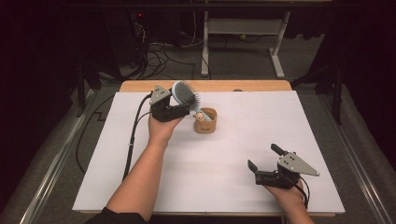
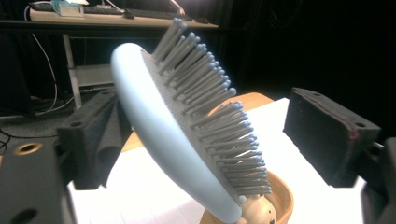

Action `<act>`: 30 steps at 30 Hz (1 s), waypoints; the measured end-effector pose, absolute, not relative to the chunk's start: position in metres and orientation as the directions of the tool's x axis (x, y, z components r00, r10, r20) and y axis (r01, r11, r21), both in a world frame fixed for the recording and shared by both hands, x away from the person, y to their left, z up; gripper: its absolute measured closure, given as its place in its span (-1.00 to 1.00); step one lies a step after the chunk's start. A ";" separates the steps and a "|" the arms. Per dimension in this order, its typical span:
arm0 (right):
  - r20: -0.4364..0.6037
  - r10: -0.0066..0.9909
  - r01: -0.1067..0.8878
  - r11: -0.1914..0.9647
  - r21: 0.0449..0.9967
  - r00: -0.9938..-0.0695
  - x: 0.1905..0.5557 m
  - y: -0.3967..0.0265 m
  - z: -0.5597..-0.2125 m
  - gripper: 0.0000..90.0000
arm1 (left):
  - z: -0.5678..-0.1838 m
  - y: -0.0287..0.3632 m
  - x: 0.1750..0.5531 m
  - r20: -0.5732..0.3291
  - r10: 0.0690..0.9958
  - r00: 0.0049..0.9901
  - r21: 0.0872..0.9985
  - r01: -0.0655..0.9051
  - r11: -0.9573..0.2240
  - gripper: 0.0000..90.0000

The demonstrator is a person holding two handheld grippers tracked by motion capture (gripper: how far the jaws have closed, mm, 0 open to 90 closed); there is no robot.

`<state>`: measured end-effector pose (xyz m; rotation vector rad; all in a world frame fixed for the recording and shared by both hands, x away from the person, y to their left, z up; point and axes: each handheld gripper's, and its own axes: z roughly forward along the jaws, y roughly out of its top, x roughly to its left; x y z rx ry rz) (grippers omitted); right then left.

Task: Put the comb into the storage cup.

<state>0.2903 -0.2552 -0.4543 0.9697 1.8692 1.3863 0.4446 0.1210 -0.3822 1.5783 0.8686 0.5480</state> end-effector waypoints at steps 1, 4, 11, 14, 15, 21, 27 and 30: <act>-0.048 0.837 0.197 0.183 0.963 -0.545 0.290 -0.255 -0.454 -1.00 | -0.383 0.121 0.444 -0.117 0.782 0.612 0.973 0.230 -0.034 -0.67; -0.048 0.837 0.197 0.184 0.963 -0.545 0.290 -0.255 -0.454 -1.00 | -0.384 0.122 0.444 -0.116 0.780 0.614 0.972 0.233 -0.039 -0.76; -0.050 0.837 0.196 0.185 0.963 -0.545 0.290 -0.255 -0.454 -1.00 | -0.388 0.125 0.443 -0.115 0.776 0.620 0.971 0.234 -0.043 -0.89; -0.051 0.837 0.195 0.186 0.963 -0.545 0.290 -0.255 -0.454 -1.00 | -0.388 0.125 0.443 -0.117 0.776 0.619 0.971 0.234 -0.041 -0.95; -0.051 0.837 0.194 0.186 0.963 -0.545 0.290 -0.255 -0.454 -1.00 | -0.388 0.126 0.442 -0.116 0.777 0.618 0.971 0.234 -0.041 -0.96; -0.053 0.838 0.194 0.186 0.963 -0.544 0.290 -0.255 -0.454 -1.00 | -0.387 0.128 0.442 -0.115 0.775 0.622 0.972 0.232 -0.042 -0.99; -0.052 0.839 0.194 0.185 0.963 -0.542 0.290 -0.255 -0.454 -1.00 | -0.387 0.130 0.439 -0.108 0.771 0.628 0.972 0.228 -0.050 -0.99; -0.053 0.838 0.194 0.186 0.963 -0.543 0.290 -0.255 -0.454 -1.00 | -0.388 0.131 0.437 -0.107 0.770 0.630 0.972 0.230 -0.054 -0.99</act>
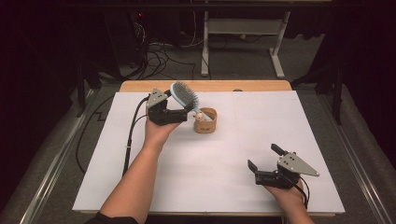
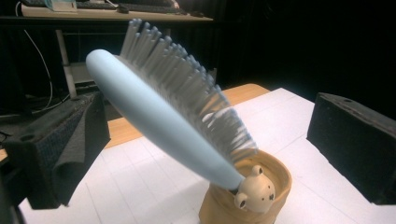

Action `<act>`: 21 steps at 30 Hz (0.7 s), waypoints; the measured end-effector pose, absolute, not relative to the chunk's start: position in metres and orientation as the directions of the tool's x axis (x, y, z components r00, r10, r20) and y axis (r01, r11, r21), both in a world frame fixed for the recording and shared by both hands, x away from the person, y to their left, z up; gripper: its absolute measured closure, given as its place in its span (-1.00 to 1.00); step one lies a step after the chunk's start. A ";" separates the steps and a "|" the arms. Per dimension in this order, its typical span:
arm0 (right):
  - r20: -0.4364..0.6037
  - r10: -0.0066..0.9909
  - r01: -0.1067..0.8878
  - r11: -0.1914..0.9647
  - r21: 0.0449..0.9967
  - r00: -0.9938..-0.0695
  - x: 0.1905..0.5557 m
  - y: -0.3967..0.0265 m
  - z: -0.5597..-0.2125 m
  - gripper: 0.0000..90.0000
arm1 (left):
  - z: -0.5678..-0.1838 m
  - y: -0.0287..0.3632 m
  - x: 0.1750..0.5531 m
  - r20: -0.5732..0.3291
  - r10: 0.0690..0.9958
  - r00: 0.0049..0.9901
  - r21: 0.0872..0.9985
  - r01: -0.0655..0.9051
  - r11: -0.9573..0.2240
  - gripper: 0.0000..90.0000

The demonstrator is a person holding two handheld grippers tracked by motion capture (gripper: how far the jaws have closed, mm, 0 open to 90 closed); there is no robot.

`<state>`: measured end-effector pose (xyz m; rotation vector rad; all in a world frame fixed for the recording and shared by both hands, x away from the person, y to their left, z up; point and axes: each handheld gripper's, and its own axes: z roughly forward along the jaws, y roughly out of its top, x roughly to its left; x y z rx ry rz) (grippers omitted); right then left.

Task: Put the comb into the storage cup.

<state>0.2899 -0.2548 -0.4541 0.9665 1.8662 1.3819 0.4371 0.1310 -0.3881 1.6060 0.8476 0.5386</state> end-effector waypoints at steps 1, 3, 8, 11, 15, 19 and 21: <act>-0.052 0.838 0.195 0.186 0.963 -0.543 0.290 -0.255 -0.454 -1.00 | -0.389 0.132 0.436 -0.107 0.769 0.631 0.971 0.234 -0.056 -0.99; -0.054 0.838 0.194 0.187 0.963 -0.543 0.290 -0.254 -0.454 -1.00 | -0.390 0.132 0.435 -0.108 0.768 0.631 0.970 0.237 -0.058 -0.99; -0.054 0.839 0.194 0.187 0.963 -0.541 0.289 -0.254 -0.454 -1.00 | -0.390 0.134 0.434 -0.107 0.769 0.630 0.969 0.239 -0.061 -0.99; -0.055 0.839 0.193 0.187 0.963 -0.541 0.289 -0.254 -0.454 -1.00 | -0.392 0.136 0.432 -0.111 0.770 0.629 0.969 0.239 -0.056 -0.99; -0.054 0.840 0.195 0.187 0.963 -0.540 0.290 -0.254 -0.454 -1.00 | -0.396 0.139 0.429 -0.108 0.771 0.627 0.969 0.238 -0.058 -0.99; -0.055 0.840 0.194 0.188 0.963 -0.539 0.290 -0.254 -0.454 -1.00 | -0.403 0.143 0.423 -0.103 0.771 0.629 0.966 0.247 -0.072 -0.99; -0.056 0.841 0.194 0.188 0.963 -0.538 0.290 -0.255 -0.454 -1.00 | -0.408 0.148 0.419 -0.106 0.771 0.628 0.967 0.246 -0.068 -0.99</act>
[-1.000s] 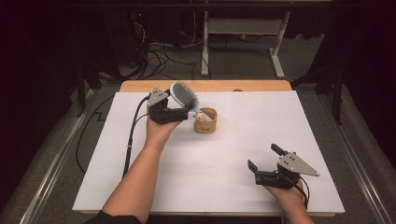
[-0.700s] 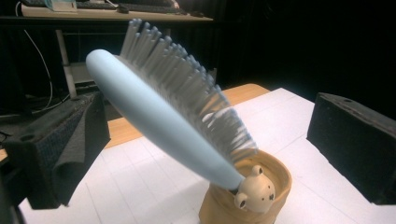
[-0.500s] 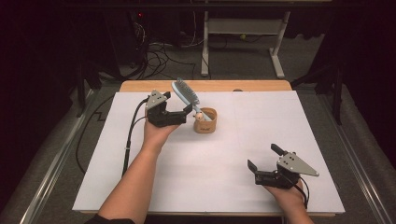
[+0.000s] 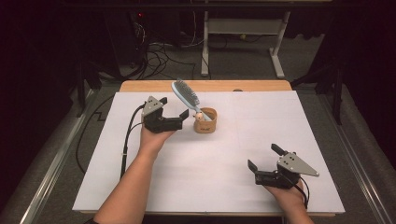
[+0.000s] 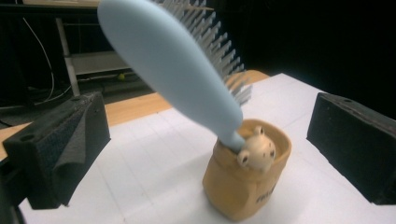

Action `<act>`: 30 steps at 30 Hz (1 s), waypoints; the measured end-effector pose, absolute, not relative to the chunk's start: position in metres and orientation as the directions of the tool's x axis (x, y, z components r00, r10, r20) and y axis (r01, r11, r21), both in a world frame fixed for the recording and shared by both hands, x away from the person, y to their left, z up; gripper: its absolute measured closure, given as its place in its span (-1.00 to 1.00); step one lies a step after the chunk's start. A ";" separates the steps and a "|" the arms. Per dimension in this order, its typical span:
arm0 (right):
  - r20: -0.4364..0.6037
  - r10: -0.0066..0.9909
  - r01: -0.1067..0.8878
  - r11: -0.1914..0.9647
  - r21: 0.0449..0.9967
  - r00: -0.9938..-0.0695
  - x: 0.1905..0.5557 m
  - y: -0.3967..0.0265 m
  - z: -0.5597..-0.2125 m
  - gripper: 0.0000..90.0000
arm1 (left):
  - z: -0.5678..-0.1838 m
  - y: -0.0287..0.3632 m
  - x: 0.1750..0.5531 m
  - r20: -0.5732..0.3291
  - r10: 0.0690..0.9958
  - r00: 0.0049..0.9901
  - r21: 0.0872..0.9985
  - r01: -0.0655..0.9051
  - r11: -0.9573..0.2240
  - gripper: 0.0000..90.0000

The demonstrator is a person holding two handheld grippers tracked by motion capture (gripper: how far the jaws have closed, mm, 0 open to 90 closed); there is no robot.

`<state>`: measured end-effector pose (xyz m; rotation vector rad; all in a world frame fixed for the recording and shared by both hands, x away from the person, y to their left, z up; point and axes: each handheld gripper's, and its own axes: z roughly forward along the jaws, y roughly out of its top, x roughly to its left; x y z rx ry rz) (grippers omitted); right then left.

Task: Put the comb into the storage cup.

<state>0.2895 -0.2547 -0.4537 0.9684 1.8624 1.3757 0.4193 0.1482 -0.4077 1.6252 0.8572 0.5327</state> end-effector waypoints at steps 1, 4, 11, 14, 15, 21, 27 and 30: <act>-0.054 0.841 0.193 0.185 0.964 -0.538 0.289 -0.255 -0.454 -1.00 | -0.410 0.151 0.418 -0.111 0.771 0.627 0.966 0.250 -0.064 -0.99; -0.056 0.842 0.194 0.188 0.963 -0.537 0.290 -0.255 -0.454 -1.00 | -0.416 0.159 0.410 -0.105 0.773 0.625 0.965 0.251 -0.072 -0.99; -0.058 0.842 0.193 0.190 0.963 -0.537 0.289 -0.254 -0.453 -1.00 | -0.431 0.174 0.393 -0.106 0.776 0.622 0.963 0.259 -0.076 -0.99; -0.060 0.842 0.190 0.190 0.963 -0.536 0.289 -0.254 -0.453 -1.00 | -0.436 0.178 0.384 -0.104 0.774 0.625 0.959 0.269 -0.088 -0.99; -0.059 0.843 0.190 0.188 0.964 -0.535 0.289 -0.254 -0.453 -1.00 | -0.438 0.179 0.381 -0.101 0.773 0.626 0.960 0.266 -0.091 -0.99; -0.059 0.844 0.187 0.185 0.965 -0.533 0.289 -0.255 -0.452 -1.00 | -0.445 0.187 0.364 -0.087 0.776 0.625 0.956 0.272 -0.112 -0.99; -0.056 0.847 0.184 0.179 0.966 -0.529 0.288 -0.256 -0.451 -1.00 | -0.450 0.197 0.342 -0.088 0.776 0.624 0.956 0.272 -0.111 -0.99; -0.056 0.846 0.184 0.179 0.966 -0.530 0.288 -0.256 -0.451 -1.00 | -0.450 0.204 0.332 -0.089 0.777 0.623 0.958 0.268 -0.106 -0.99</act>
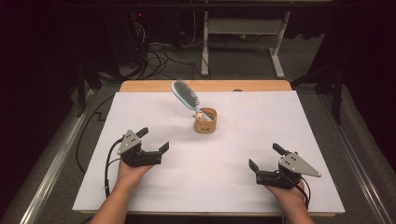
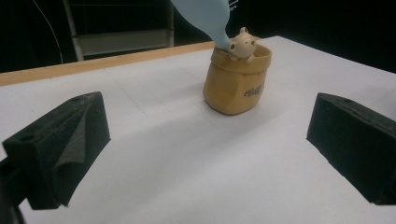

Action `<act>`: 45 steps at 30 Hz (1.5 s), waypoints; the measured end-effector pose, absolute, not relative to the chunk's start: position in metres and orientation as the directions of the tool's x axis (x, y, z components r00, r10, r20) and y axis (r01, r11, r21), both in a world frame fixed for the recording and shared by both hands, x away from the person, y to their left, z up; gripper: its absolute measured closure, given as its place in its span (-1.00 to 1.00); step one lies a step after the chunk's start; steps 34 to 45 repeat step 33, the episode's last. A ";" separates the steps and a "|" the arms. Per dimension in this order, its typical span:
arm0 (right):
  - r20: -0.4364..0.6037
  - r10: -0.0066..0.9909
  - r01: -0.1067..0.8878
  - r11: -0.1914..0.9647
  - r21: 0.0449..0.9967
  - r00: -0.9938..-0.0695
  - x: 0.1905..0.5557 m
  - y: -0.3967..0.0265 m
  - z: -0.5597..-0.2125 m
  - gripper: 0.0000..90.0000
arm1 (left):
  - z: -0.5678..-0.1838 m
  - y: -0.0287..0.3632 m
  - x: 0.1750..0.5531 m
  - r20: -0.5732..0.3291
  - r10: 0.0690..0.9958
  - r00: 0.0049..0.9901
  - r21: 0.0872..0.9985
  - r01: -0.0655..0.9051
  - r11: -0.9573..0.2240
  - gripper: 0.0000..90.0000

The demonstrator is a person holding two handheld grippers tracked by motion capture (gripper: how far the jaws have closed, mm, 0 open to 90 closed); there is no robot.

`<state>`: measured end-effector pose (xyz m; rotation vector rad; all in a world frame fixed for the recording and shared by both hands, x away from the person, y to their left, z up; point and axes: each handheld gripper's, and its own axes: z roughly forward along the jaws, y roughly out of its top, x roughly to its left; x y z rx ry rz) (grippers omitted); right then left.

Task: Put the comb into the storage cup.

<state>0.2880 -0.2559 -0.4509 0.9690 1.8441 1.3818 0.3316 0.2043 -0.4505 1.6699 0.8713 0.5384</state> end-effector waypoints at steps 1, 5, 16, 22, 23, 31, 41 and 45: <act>-0.057 0.846 0.184 0.180 0.966 -0.530 0.288 -0.256 -0.451 -1.00 | -0.450 0.207 0.328 -0.091 0.777 0.623 0.958 0.267 -0.102 -0.99; -0.058 0.847 0.180 0.178 0.967 -0.528 0.287 -0.256 -0.450 -1.00 | -0.448 0.214 0.314 -0.071 0.775 0.628 0.961 0.250 -0.115 -0.99; -0.051 0.851 0.180 0.169 0.969 -0.523 0.286 -0.258 -0.450 -1.00 | -0.445 0.244 0.280 -0.047 0.795 0.605 0.973 0.208 -0.101 -0.99; -0.041 0.855 0.174 0.151 0.973 -0.517 0.281 -0.259 -0.447 -1.00 | -0.456 0.253 0.284 -0.073 0.806 0.588 0.952 0.281 -0.118 -0.99; -0.040 0.857 0.174 0.149 0.973 -0.514 0.281 -0.259 -0.447 -1.00 | -0.455 0.253 0.285 -0.078 0.803 0.590 0.954 0.279 -0.112 -0.99; -0.039 0.864 0.168 0.142 0.975 -0.502 0.281 -0.260 -0.446 -1.00 | -0.451 0.249 0.282 -0.026 0.798 0.602 0.964 0.226 -0.139 -0.99; -0.039 0.864 0.164 0.140 0.976 -0.502 0.280 -0.260 -0.445 -1.00 | -0.450 0.248 0.281 -0.021 0.799 0.600 0.966 0.217 -0.138 -0.99; -0.039 0.864 0.164 0.140 0.976 -0.502 0.280 -0.260 -0.445 -1.00 | -0.450 0.248 0.281 -0.021 0.799 0.600 0.966 0.217 -0.138 -0.99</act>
